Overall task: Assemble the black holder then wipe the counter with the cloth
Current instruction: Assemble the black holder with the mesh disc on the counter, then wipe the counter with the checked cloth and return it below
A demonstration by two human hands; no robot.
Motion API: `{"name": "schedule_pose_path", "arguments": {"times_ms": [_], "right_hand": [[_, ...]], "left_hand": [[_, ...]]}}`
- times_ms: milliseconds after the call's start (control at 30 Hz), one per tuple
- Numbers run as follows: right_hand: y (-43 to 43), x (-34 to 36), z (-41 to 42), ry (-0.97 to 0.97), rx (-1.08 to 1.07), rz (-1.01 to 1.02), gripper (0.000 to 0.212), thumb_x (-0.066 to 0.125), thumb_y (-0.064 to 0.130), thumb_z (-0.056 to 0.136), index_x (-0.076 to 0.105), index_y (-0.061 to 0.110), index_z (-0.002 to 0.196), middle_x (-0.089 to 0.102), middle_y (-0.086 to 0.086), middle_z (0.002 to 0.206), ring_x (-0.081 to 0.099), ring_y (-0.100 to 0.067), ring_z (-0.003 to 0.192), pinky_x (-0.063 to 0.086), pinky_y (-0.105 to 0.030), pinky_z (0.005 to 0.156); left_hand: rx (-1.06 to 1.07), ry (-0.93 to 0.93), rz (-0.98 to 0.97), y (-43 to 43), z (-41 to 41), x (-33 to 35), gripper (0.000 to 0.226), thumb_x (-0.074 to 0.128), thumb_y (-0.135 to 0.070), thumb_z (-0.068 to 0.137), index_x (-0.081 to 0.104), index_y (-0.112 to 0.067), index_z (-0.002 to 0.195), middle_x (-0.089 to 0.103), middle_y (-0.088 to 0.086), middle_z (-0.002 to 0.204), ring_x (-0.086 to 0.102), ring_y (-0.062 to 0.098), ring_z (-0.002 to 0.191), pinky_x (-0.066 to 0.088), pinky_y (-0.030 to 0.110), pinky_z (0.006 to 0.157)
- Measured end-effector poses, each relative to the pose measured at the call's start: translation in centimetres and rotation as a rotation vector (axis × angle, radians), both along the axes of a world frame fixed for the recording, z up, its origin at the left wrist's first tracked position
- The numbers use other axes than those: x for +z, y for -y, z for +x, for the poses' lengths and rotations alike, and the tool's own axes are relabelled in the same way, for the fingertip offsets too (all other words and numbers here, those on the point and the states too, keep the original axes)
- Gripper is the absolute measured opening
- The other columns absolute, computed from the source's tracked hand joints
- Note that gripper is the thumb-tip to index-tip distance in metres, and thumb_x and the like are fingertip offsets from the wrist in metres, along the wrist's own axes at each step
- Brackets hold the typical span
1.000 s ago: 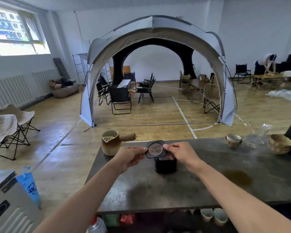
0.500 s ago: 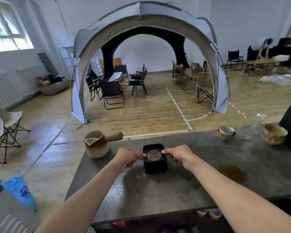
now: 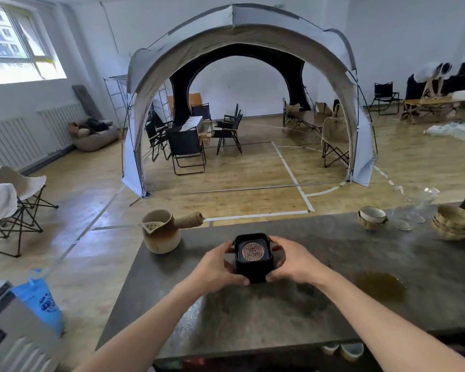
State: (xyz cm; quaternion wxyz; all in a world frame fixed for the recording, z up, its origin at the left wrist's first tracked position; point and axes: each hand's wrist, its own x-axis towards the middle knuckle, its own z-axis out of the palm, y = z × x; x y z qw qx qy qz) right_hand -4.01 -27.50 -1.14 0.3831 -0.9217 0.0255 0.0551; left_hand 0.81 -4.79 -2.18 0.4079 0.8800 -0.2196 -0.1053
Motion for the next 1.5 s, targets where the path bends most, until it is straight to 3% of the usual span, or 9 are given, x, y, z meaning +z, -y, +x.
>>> {"name": "schedule_pose_path", "arguments": {"times_ms": [167, 467, 667, 800, 967, 1100, 1300, 1400, 1500], "right_hand": [[-1.7, -0.1, 1.4, 0.088, -0.004, -0.004, 0.096, 0.093, 0.029, 0.048, 0.054, 0.029, 0.135, 0.069, 0.009, 0.12, 0.062, -0.01, 0.113, 0.046, -0.025, 0.094], [-5.6, 0.0, 5.5, 0.107, 0.012, 0.006, 0.085, 0.093, 0.022, 0.05, 0.059, 0.027, 0.128, 0.072, 0.003, 0.115, 0.065, -0.017, 0.109, 0.05, -0.031, 0.094], [-5.5, 0.4, 4.2, 0.11, -0.048, -0.031, 0.097, 0.092, 0.026, 0.057, 0.047, 0.014, 0.142, 0.06, -0.005, 0.134, 0.058, -0.02, 0.12, 0.044, -0.03, 0.1], [-5.4, 1.8, -1.8, 0.361, -0.142, -0.013, 0.059, 0.079, 0.034, 0.076, 0.058, 0.022, 0.13, 0.067, 0.01, 0.118, 0.067, -0.005, 0.079, 0.055, -0.028, 0.083], [-5.6, -0.2, -13.3, 0.714, -0.073, -0.078, 0.027, 0.071, 0.025, 0.086, 0.069, 0.019, 0.113, 0.069, 0.013, 0.093, 0.061, 0.005, 0.075, 0.043, -0.006, 0.07], [-5.1, -5.9, -19.2, 0.877, 0.069, -0.234, 0.018, 0.067, 0.015, 0.088, 0.072, 0.011, 0.104, 0.071, 0.003, 0.096, 0.066, -0.009, 0.088, 0.053, -0.019, 0.08], [-2.0, -18.0, -23.8, 0.352, -0.068, -0.308, 0.037, 0.062, 0.03, 0.088, 0.062, 0.028, 0.125, 0.064, 0.008, 0.122, 0.058, -0.01, 0.116, 0.054, -0.03, 0.088], [-0.7, -22.7, -23.5, 0.094, 0.015, -0.361, 0.058, 0.055, 0.039, 0.091, 0.036, 0.037, 0.146, 0.044, 0.001, 0.149, 0.04, -0.021, 0.138, 0.047, -0.039, 0.102], [-0.4, -26.2, -22.6, -0.034, 0.022, -0.411, 0.065, 0.05, 0.043, 0.095, 0.021, 0.035, 0.153, 0.027, -0.005, 0.159, 0.029, -0.03, 0.143, 0.039, -0.045, 0.108]], "left_hand": [[0.052, 0.022, -0.029, -0.7, 1.0, -0.4, 0.086, 0.092, -0.03, 0.053, 0.055, -0.026, 0.131, 0.065, -0.009, 0.121, 0.072, 0.011, 0.075, 0.059, 0.036, 0.076], [0.064, -0.054, -0.051, -4.3, 5.1, -0.7, 0.097, 0.089, -0.038, 0.045, 0.053, -0.027, 0.135, 0.067, -0.004, 0.126, 0.065, 0.011, 0.11, 0.052, 0.044, 0.098], [0.159, 0.03, -0.027, -3.8, 4.0, -0.4, 0.091, 0.091, -0.04, 0.044, 0.058, -0.022, 0.127, 0.068, -0.003, 0.118, 0.066, 0.015, 0.106, 0.052, 0.043, 0.096], [0.391, 0.31, -0.068, -3.7, -2.0, 0.4, 0.07, 0.084, -0.05, 0.064, 0.056, -0.023, 0.121, 0.066, -0.013, 0.104, 0.065, 0.004, 0.088, 0.054, 0.031, 0.079], [0.102, 0.702, -0.151, -3.3, -12.9, -2.3, 0.023, 0.076, -0.026, 0.083, 0.06, -0.02, 0.099, 0.062, -0.01, 0.081, 0.057, 0.001, 0.068, 0.045, 0.017, 0.062], [-0.265, 0.786, -0.04, -2.1, -19.5, -7.4, 0.009, 0.068, -0.021, 0.086, 0.066, -0.014, 0.092, 0.066, -0.005, 0.081, 0.06, 0.011, 0.071, 0.047, 0.02, 0.063], [-0.116, 0.343, 0.369, 0.2, -22.2, -17.9, 0.038, 0.058, -0.04, 0.086, 0.06, -0.023, 0.12, 0.068, 0.001, 0.112, 0.066, 0.022, 0.099, 0.054, 0.032, 0.079], [-0.093, 0.26, 0.541, 1.9, -21.7, -22.4, 0.059, 0.051, -0.046, 0.092, 0.044, -0.017, 0.142, 0.051, 0.01, 0.142, 0.048, 0.032, 0.128, 0.042, 0.041, 0.103], [-0.066, 0.193, 0.613, 3.6, -21.4, -26.0, 0.062, 0.047, -0.047, 0.095, 0.033, -0.018, 0.149, 0.033, 0.011, 0.156, 0.034, 0.035, 0.138, 0.034, 0.046, 0.109]]}}
